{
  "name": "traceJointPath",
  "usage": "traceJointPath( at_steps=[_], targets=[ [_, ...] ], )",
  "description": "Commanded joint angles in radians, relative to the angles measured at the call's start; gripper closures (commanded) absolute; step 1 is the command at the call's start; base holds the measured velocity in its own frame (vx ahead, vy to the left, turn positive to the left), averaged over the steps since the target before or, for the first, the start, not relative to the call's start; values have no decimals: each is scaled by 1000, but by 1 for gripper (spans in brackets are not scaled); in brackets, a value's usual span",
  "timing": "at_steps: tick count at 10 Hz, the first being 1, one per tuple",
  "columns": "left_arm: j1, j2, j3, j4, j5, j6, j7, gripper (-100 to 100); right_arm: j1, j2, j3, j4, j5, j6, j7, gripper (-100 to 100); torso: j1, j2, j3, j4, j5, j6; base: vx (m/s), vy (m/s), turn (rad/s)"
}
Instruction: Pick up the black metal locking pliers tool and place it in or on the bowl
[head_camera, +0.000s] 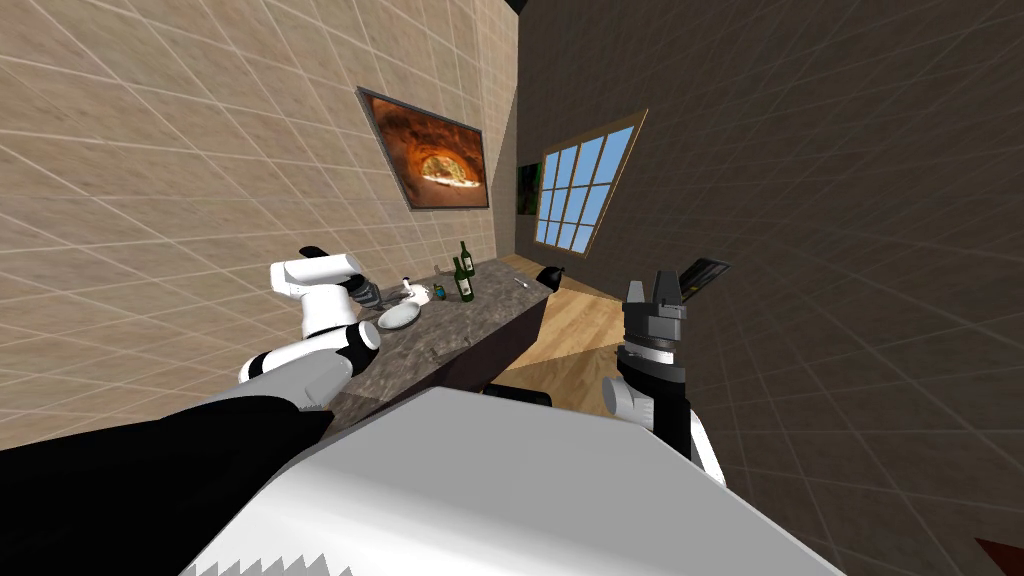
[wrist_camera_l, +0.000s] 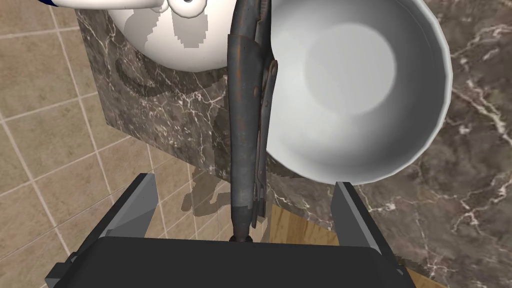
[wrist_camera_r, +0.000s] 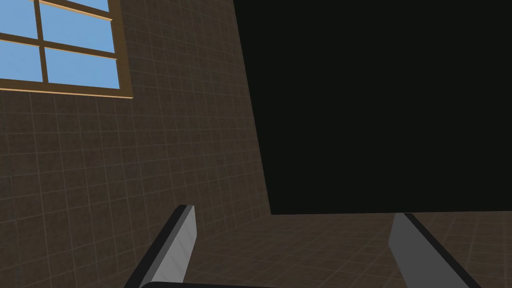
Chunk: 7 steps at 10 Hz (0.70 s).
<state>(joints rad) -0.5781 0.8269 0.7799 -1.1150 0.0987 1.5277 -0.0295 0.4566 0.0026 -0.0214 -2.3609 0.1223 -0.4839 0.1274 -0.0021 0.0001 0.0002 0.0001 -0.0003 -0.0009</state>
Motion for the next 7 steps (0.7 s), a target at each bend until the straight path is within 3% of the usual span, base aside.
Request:
traceJointPath(
  at_steps=[1,2,7],
  targets=[
    [0,0,0,0,0,0,0,0,0,0,0,0,0,0,0,0,0,0,0,0,0,0,0,0,0],
    [-7,14,6,-15,-1,31,-5,-100,0,0,0,0,0,0,0,0,0,0,0,0,0,0,9,2,-24],
    [-28,56,26,-60,-4,123,-22,-100,0,0,0,0,0,0,0,0,0,-1,0,0,0,0,13,5,-23]
  ],
)
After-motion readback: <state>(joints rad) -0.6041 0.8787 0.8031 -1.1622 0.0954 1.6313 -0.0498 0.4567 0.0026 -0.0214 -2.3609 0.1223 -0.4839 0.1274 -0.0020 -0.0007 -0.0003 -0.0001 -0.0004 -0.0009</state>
